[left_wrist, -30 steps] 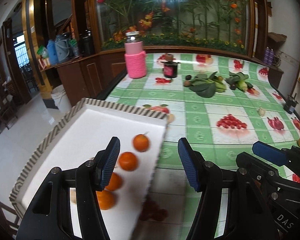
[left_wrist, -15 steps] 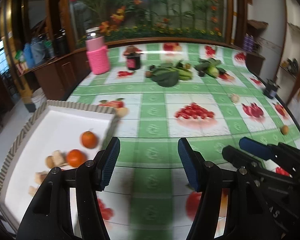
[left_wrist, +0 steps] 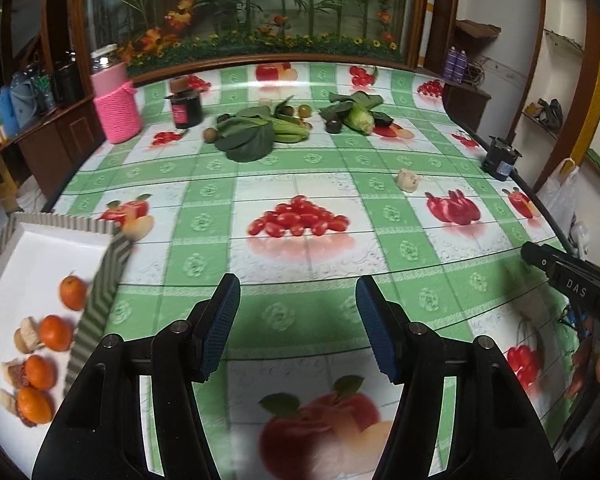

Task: Organize fruits
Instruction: 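Grasp a brown round fruit with the right tool while the left tool grasps a beige round bundle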

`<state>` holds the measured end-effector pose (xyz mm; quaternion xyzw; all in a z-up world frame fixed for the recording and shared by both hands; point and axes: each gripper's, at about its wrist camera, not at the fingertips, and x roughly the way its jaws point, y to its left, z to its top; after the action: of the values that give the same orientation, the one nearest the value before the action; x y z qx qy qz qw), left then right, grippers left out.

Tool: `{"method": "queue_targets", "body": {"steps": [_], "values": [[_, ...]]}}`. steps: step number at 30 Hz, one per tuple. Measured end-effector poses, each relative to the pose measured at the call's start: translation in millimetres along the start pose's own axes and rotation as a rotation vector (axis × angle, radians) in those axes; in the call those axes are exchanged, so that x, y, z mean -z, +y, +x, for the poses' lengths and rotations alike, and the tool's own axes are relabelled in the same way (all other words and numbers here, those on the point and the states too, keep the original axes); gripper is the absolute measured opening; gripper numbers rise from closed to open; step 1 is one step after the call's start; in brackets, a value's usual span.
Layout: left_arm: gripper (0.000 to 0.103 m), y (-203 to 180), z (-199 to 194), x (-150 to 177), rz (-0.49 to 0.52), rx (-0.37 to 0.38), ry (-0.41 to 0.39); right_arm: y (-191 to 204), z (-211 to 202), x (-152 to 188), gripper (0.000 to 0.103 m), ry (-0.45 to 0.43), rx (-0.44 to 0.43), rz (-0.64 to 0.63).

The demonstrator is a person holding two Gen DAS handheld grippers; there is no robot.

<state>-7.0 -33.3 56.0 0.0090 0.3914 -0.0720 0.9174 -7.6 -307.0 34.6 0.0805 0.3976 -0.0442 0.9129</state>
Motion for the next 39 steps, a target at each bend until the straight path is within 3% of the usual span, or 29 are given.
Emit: {"method": "queue_targets", "body": {"steps": [7, 15, 18, 20, 25, 31, 35, 39], "values": [[0.060, -13.4, 13.3, -11.8, 0.010, 0.039, 0.025, -30.9, 0.7, 2.3, 0.038, 0.014, 0.040, 0.033], [0.060, -25.9, 22.8, -17.2, 0.026, 0.050, 0.038, -38.4, 23.2, 2.6, 0.038, 0.055, 0.055, 0.031], [0.060, -29.2, 28.1, -18.9, 0.028, 0.048, 0.041, -43.3, 28.0, 1.7, 0.038, 0.033, 0.009, 0.054], [0.060, -29.8, 33.0, -20.2, 0.009, 0.059, 0.048, -48.4, 28.5, 1.2, 0.025, 0.027, -0.039, 0.083], [0.060, -38.3, 46.1, -25.5, -0.002, 0.095, 0.085, -42.8, 23.7, 1.3, 0.025, 0.025, -0.102, 0.092], [0.060, -54.1, 68.9, -50.3, -0.013, 0.139, 0.111, -9.0, 16.3, -3.3, 0.025, -0.029, -0.290, 0.060], [0.060, -71.5, 88.8, -70.4, 0.004, 0.158, 0.120, 6.0, 18.0, 0.1, 0.025, -0.041, -0.337, 0.023], [0.060, -88.3, 113.3, -89.9, 0.010, 0.186, 0.126, 8.5, 27.0, 2.9, 0.025, 0.003, -0.350, 0.002]]}}
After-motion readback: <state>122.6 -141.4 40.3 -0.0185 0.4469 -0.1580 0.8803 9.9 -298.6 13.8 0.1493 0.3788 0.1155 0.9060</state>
